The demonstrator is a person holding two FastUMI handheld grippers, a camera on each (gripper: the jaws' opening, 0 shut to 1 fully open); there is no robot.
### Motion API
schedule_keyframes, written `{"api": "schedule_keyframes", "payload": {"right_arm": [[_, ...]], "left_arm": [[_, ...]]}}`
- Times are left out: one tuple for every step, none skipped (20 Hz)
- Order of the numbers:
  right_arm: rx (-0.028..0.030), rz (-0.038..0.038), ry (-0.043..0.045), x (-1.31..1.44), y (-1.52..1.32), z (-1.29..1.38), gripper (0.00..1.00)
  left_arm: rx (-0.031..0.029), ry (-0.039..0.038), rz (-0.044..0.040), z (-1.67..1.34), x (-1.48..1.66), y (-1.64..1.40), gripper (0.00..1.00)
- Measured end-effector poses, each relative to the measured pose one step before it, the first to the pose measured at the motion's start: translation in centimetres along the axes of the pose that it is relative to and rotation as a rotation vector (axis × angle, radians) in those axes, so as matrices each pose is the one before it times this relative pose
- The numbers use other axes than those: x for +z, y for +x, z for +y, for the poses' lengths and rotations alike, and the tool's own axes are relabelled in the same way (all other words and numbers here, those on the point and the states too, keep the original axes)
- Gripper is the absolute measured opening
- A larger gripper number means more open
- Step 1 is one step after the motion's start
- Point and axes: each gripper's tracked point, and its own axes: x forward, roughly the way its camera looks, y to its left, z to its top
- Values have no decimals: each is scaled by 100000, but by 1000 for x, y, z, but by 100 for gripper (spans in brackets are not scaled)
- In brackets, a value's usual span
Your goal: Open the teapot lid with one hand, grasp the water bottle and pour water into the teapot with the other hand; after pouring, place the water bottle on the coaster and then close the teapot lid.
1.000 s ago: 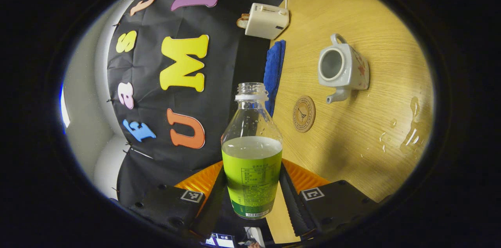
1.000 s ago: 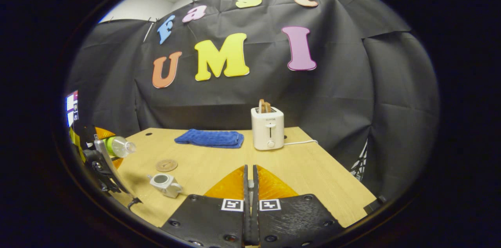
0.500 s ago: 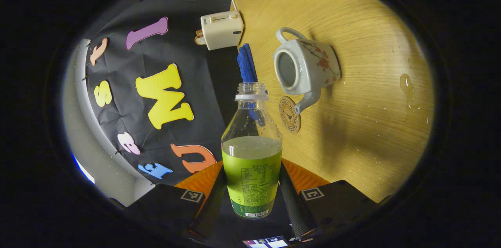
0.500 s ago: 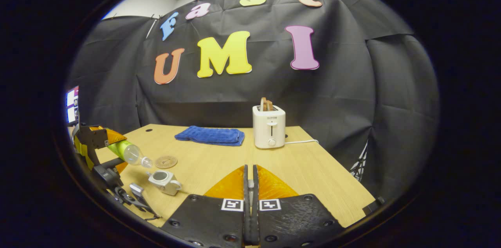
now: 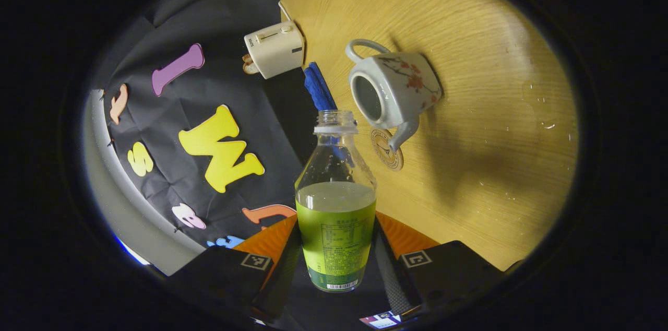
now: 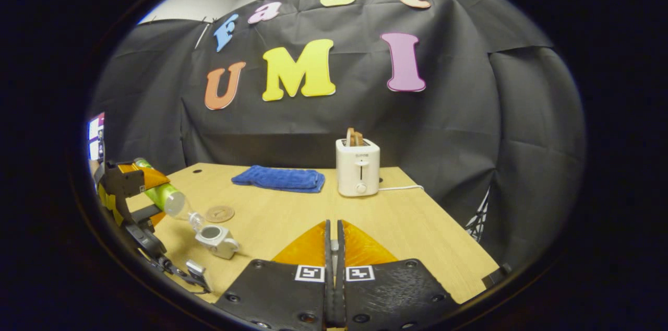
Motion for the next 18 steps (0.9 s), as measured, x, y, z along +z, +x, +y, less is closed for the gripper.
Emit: {"api": "schedule_keyframes", "payload": {"right_arm": [[232,288,-36,34,37,124,1],[208,138,-190,-118,10,4,1],[179,-5,-91,-3,25,5,1],[4,129,236,-43,-26,-101,1],[-210,407,343,-59,35,-112,1],[-43,173,70,-70,105,9,1],[-133,-82,-50,106,-19,-45,1],[-345,-232,-155,-8,14,-150,0],[-346,-144,-219,57,-20,-145,0],[-178,69,-100,-108,93,-73,0],[-32,185,11,-31,28,-76,0],[-3,215,113,-80,-14,12,1],[199,196,103,41,60,43,1],[303,211,40,-200,16,57,0],[256,81,-69,18,-38,105,0],[271,31,-195,-91,-26,93,0],[161,65,-129,66,69,81,0],[110,20,-154,-11,25,-14,0]], "left_arm": [[-325,1814,417,29,-3,163,76],[128,1668,135,218,117,38,75],[591,1774,133,374,13,65,75],[882,1472,375,343,2,-198,75],[909,1576,486,308,-2,-49,75],[277,1506,441,275,-95,-24,75],[30,1480,-127,13,245,-60,75],[-366,1099,145,-54,112,-74,75],[-692,1253,-165,-237,127,-134,75],[-270,1747,-225,-72,214,-51,76],[404,2271,139,238,-26,-66,76],[465,2380,492,163,-78,-32,75],[-391,1926,637,-27,-61,-25,76],[-292,1364,158,143,-16,44,76],[-766,1272,308,-9,18,-54,76],[-209,1133,-173,113,-43,23,75],[320,1330,178,165,44,-2,76],[545,1301,21,133,30,-90,73]]}}
